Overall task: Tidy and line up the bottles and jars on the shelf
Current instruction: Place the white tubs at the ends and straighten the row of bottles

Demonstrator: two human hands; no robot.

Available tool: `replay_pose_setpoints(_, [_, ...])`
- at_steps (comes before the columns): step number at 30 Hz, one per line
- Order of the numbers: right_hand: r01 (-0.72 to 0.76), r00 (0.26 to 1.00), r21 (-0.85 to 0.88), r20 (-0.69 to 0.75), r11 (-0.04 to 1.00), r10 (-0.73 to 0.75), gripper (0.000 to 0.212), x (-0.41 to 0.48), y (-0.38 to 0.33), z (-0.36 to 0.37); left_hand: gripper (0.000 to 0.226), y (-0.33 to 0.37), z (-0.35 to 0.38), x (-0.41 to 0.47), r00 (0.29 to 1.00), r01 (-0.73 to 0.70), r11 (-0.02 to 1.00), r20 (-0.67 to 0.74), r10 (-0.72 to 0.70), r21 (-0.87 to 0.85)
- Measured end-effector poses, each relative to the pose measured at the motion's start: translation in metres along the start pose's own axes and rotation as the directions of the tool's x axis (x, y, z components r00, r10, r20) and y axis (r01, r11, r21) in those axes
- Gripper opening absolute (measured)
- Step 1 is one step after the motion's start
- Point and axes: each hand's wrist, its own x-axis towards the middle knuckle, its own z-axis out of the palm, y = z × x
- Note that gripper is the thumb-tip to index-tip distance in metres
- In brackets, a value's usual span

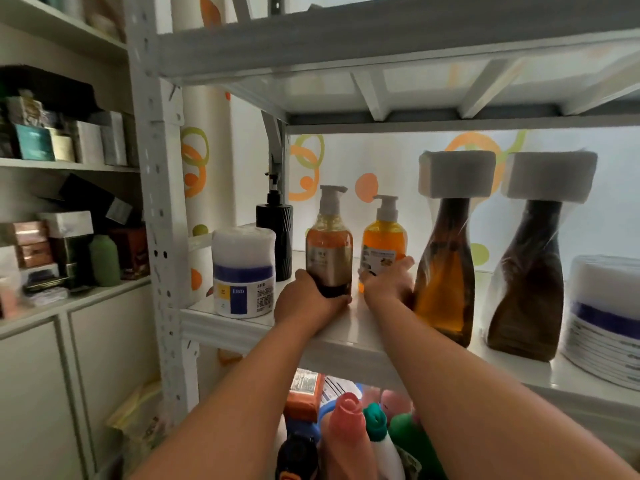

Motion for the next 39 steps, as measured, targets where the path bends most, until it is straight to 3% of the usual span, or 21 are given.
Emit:
replay_pose_setpoints(4, [-0.018,1.0,-0.103,-0.014,0.995,0.016,0.081,-0.019,-0.008,-0.002,0.079,-0.005,-0.009,-0.014,1.0,-0.027,1.0,-0.002,0.027,-0.001])
replay_pose_setpoints(10, [0.044,0.995,-0.014,0.089,0.999,-0.043,0.074,-0.044,-0.004,-0.013,0.084,-0.012,-0.018,-0.029,0.999,-0.05,0.997,0.014,0.051,-0.055])
replay_pose_setpoints(19, [0.156,0.962,-0.012,0.229,0.988,-0.15,0.08,-0.071,0.006,-0.046,0.073,-0.017,-0.027,-0.042,0.998,-0.055,0.987,0.029,0.06,-0.149])
replay_pose_setpoints(27, [0.149,0.949,-0.072,0.292,0.986,-0.122,0.087,-0.084,0.005,-0.058,0.058,-0.015,-0.027,-0.043,0.992,-0.097,0.98,0.057,0.108,-0.173])
replay_pose_setpoints(39, [0.224,0.966,0.021,0.128,0.974,-0.225,0.1,-0.105,0.017,-0.049,0.069,-0.017,-0.019,-0.046,0.999,-0.047,0.99,-0.031,0.043,-0.135])
